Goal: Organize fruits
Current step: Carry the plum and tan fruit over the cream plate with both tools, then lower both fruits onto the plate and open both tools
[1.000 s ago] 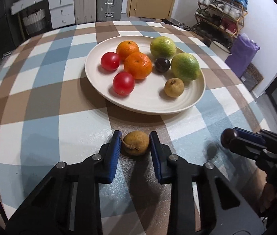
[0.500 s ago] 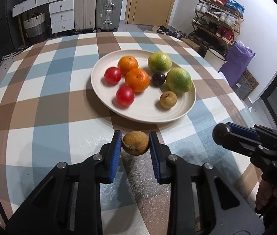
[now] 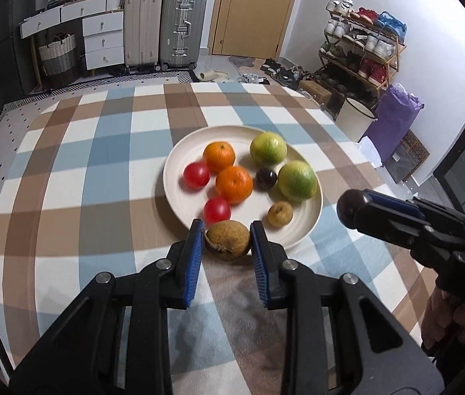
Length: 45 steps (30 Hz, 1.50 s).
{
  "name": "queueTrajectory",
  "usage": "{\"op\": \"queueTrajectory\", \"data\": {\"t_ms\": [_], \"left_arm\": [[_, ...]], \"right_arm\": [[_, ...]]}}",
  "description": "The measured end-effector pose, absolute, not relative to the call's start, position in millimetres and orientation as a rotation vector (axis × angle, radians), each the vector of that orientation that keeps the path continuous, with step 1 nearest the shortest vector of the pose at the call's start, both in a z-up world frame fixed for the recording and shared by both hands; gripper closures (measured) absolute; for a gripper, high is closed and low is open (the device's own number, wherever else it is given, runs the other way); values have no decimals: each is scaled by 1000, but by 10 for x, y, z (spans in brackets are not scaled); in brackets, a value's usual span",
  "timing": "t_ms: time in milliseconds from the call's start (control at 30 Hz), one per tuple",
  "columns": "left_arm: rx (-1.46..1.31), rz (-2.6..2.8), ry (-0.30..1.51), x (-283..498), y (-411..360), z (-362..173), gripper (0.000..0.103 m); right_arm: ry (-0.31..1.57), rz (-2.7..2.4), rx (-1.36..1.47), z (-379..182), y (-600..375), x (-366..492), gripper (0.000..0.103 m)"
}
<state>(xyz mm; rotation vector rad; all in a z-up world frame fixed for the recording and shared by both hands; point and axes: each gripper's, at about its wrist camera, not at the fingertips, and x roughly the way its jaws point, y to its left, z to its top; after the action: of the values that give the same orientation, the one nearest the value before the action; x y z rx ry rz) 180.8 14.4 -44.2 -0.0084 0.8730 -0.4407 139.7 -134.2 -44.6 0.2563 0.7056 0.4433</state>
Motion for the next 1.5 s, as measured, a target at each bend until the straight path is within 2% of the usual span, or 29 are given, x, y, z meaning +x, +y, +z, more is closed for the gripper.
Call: {"op": "queueTrajectory", "data": {"t_ms": [267, 533, 1100, 1400, 1467, 1500], "left_arm": [[-19, -454, 876, 2053, 71, -277, 78], [-33, -488, 913, 2288, -95, -345, 78], [-14, -574, 999, 2582, -411, -819, 77], [-15, -579, 1018, 2652, -464, -905, 77], [-8, -568, 1032, 2649, -473, -902, 77], [-3, -567, 1032, 2639, -477, -890, 74]], "right_arm": [[687, 449, 276, -255, -1379, 1651, 78], [692, 434, 293, -180, -1442, 1966, 78], [810, 387, 286, -649, -1429, 2518, 78], [839, 383, 290, -785, -1447, 2571, 78], [854, 373, 293, -811, -1460, 2583, 77], [858, 358, 292, -817, -1478, 2588, 71]]}}
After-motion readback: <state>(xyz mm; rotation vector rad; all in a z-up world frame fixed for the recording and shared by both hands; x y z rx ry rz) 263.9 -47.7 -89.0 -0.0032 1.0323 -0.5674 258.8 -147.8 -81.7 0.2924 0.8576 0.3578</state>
